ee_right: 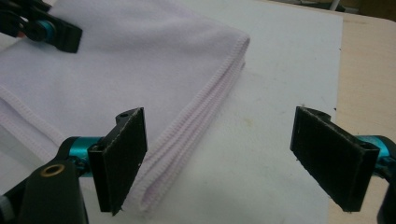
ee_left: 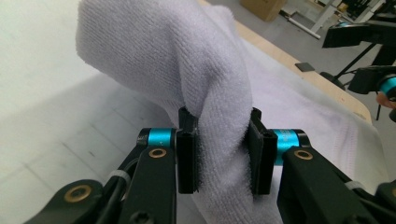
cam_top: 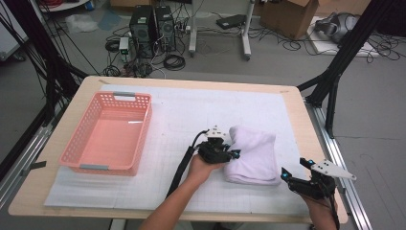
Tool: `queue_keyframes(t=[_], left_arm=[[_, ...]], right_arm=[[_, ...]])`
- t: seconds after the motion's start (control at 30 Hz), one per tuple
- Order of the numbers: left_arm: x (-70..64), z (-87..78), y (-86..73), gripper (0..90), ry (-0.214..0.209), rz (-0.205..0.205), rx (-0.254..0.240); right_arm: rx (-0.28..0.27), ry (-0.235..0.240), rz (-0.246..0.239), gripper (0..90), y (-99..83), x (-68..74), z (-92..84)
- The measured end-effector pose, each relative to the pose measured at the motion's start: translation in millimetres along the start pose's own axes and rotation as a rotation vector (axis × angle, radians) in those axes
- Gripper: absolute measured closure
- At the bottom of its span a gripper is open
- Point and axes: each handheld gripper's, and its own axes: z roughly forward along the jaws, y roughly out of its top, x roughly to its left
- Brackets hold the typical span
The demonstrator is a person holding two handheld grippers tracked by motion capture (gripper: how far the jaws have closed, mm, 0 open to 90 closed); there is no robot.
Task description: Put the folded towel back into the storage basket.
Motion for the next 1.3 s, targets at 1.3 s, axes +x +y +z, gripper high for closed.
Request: queue_keyframes(t=[1.3], left_arm=[[19.0,-139.5,23.7,71.8,-0.014,0.253,-0.231]], right_arm=[[0.010,0.021,-0.018,17.3,2.2,7.0,3.7]])
